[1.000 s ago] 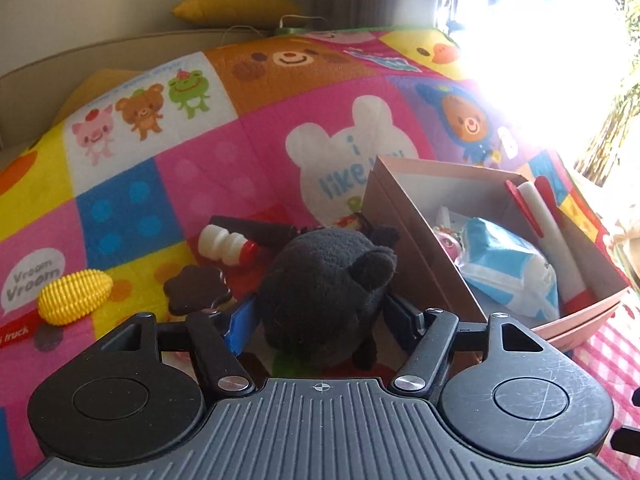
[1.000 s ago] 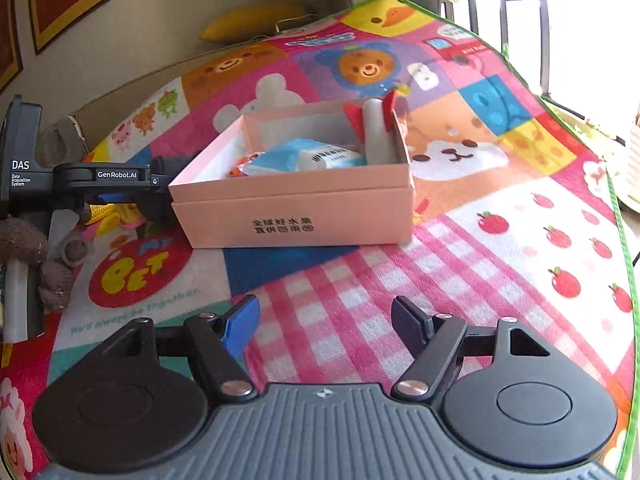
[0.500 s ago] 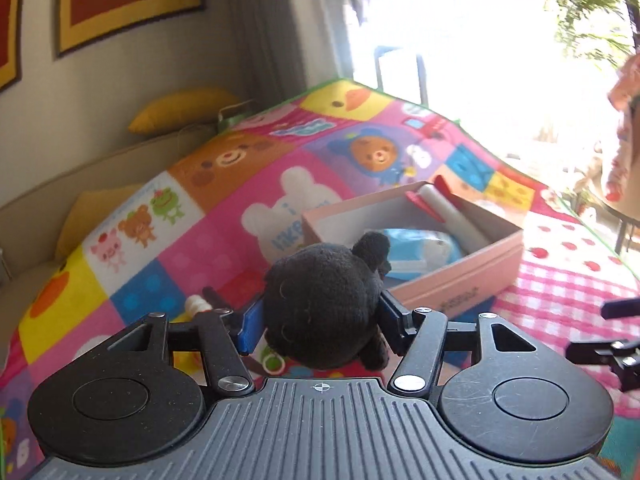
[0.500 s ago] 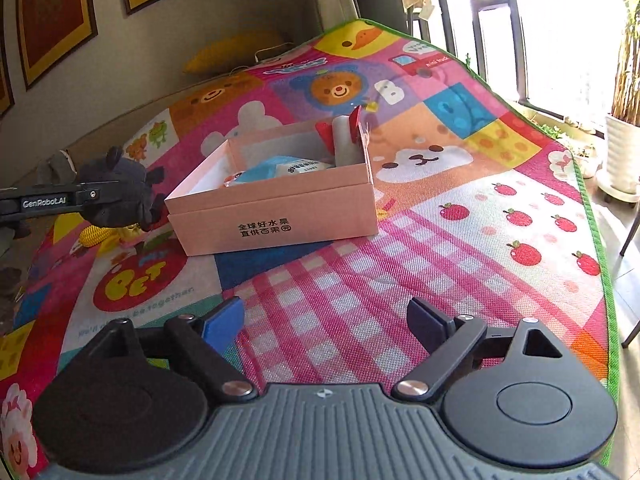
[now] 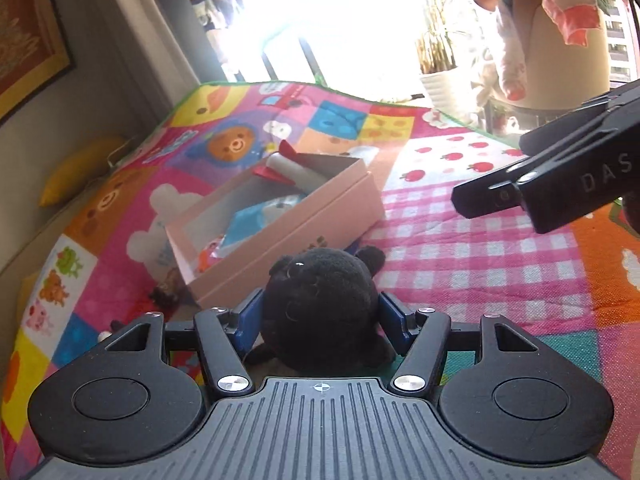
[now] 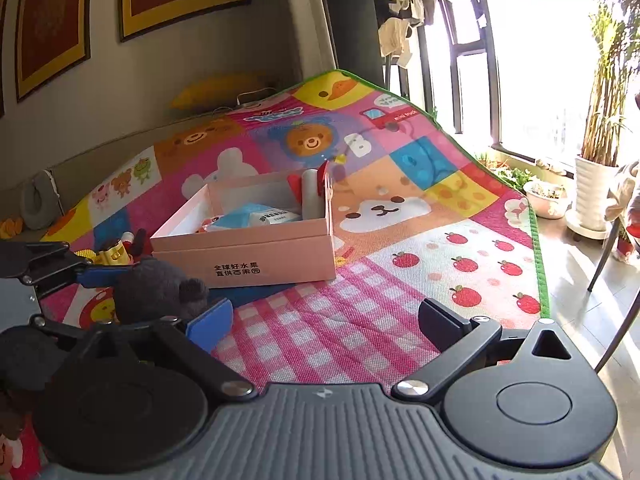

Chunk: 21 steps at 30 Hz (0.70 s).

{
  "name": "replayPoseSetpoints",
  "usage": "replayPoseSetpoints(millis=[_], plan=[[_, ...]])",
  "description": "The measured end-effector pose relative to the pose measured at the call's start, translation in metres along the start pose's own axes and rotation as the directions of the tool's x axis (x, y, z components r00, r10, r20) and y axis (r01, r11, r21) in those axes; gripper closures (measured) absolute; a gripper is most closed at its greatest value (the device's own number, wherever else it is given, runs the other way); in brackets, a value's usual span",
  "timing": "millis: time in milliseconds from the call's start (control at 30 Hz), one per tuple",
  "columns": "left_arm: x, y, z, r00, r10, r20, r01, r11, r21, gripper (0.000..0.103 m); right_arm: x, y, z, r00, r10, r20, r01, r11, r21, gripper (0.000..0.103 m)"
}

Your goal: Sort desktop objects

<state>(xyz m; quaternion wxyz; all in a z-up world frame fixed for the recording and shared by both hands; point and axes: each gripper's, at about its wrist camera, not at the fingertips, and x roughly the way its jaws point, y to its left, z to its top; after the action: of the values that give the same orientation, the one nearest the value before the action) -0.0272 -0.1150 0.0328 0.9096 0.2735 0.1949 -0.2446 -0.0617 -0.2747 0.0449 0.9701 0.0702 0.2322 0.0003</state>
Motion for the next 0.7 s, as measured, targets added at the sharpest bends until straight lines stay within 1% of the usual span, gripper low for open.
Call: replayPoseSetpoints(millis=[100,167,300,367,433,500,633,700], plan=[[-0.010,-0.008,0.002,0.996,-0.078,0.050,0.079,0.997,-0.004,0.027,0.002,-0.009,0.002,1.000,0.022,-0.019,-0.021,0.999,0.042,0.004],[-0.017,-0.011,0.002,0.986,-0.144,0.078,0.146,0.989,-0.020,0.024,0.002,-0.013,0.005,0.999,0.044,-0.024,-0.042,0.997,0.068,0.003],[-0.026,-0.017,0.000,0.957,-0.267,0.111,0.273,0.961,-0.038,0.021,0.003,-0.016,0.014,0.996,0.083,-0.018,-0.081,0.993,0.085,0.003],[-0.027,-0.021,0.001,0.943,-0.314,0.111,0.320,0.946,-0.049,0.016,0.006,-0.014,0.019,0.995,0.100,-0.022,-0.098,0.993,0.072,0.003],[-0.031,-0.020,-0.001,0.942,-0.313,0.120,0.321,0.945,-0.058,0.008,0.010,-0.008,0.022,0.992,0.121,-0.036,-0.119,0.992,0.048,0.003],[-0.033,-0.014,-0.003,0.951,-0.283,0.127,0.294,0.953,-0.076,0.008,0.019,-0.002,0.020,0.990,0.126,-0.062,-0.125,0.992,0.025,0.003],[-0.038,0.014,-0.008,0.967,-0.217,0.134,0.236,0.960,-0.148,0.006,0.037,0.004,0.008,0.991,0.072,-0.115,-0.074,0.997,-0.014,0.003],[-0.037,0.031,-0.013,0.978,-0.162,0.128,0.184,0.966,-0.180,0.005,0.041,0.000,0.002,0.992,0.044,-0.116,-0.045,0.999,-0.007,0.003]])
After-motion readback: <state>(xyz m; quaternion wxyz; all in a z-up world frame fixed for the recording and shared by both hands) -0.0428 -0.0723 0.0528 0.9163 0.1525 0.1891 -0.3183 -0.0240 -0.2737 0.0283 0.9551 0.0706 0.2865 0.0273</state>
